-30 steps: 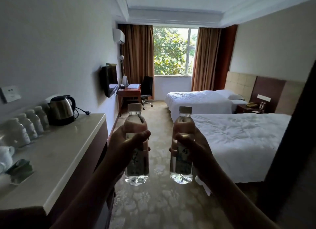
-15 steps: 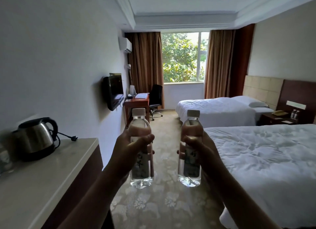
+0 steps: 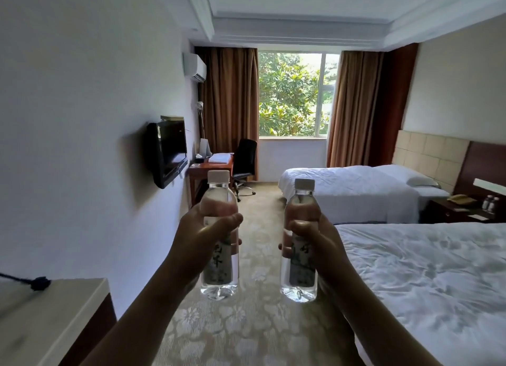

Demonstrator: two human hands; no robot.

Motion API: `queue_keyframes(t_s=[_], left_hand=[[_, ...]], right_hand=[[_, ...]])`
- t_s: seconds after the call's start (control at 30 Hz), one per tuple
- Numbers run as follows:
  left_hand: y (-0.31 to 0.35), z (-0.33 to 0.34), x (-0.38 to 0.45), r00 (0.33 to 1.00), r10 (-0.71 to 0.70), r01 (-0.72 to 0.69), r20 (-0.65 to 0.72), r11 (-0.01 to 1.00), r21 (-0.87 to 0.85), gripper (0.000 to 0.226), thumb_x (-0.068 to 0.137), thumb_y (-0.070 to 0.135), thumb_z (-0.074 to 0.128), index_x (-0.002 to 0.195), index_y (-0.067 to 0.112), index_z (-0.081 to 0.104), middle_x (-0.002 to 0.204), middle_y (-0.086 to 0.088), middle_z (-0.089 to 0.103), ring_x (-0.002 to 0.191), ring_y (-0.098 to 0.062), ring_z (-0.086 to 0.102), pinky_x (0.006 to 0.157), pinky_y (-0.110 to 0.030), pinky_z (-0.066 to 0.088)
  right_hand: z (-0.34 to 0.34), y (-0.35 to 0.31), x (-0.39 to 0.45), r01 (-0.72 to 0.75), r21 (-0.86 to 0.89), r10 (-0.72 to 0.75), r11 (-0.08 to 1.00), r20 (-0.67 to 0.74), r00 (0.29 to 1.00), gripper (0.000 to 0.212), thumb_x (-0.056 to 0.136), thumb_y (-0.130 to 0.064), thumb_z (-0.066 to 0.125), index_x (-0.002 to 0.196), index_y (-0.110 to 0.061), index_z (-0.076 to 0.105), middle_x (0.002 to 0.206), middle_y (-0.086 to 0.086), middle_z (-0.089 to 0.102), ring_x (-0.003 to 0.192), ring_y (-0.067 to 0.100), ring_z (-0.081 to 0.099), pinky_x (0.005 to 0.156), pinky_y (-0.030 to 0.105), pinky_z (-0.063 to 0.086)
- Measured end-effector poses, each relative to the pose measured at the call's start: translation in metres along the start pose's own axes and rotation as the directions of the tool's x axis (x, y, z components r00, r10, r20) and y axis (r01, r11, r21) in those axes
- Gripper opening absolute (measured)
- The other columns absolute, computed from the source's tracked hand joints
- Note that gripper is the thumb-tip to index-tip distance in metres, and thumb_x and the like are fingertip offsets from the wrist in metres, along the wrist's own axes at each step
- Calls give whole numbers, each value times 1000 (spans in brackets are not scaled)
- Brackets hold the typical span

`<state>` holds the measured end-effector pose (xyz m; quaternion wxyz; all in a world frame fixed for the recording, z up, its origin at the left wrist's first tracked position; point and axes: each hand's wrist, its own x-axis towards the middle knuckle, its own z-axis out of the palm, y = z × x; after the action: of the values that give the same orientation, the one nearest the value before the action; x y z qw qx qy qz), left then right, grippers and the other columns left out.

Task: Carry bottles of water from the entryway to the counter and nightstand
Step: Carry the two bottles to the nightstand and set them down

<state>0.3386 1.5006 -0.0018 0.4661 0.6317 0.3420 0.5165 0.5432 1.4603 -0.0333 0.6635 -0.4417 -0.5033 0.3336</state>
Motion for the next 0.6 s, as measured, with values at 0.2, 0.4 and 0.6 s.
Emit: queue_keyframes(t_s=[0.2,0.4,0.6], left_hand=[[-51,-29,154,999,19,-20,39,1000,20,22,71,37,70,91,30,66,97,-14,70,74,-27,75,59,-28,59],[-80,-35,279,999,-2,2,47,1000,-13,19,70,38,74,86,33,66,96,-14,71,71,-26,75,55,-27,58],[-131,-26,388,998,-30,30,55,1000,-5,24,69,40,80,86,33,64,99,-14,71,70,-23,75,53,-23,57]], right_hand=[[35,55,146,-10,-32,9,999,-38,999,34,76,-32,64,107,-17,60,88,9,69,72,22,72,62,31,59],[40,93,264,-34,-35,31,999,-83,996,31,76,-30,66,105,-19,62,85,7,71,70,21,72,60,30,58],[31,151,370,-33,-72,26,997,-97,995,32,77,-32,69,106,-20,64,85,3,72,73,19,73,63,33,60]])
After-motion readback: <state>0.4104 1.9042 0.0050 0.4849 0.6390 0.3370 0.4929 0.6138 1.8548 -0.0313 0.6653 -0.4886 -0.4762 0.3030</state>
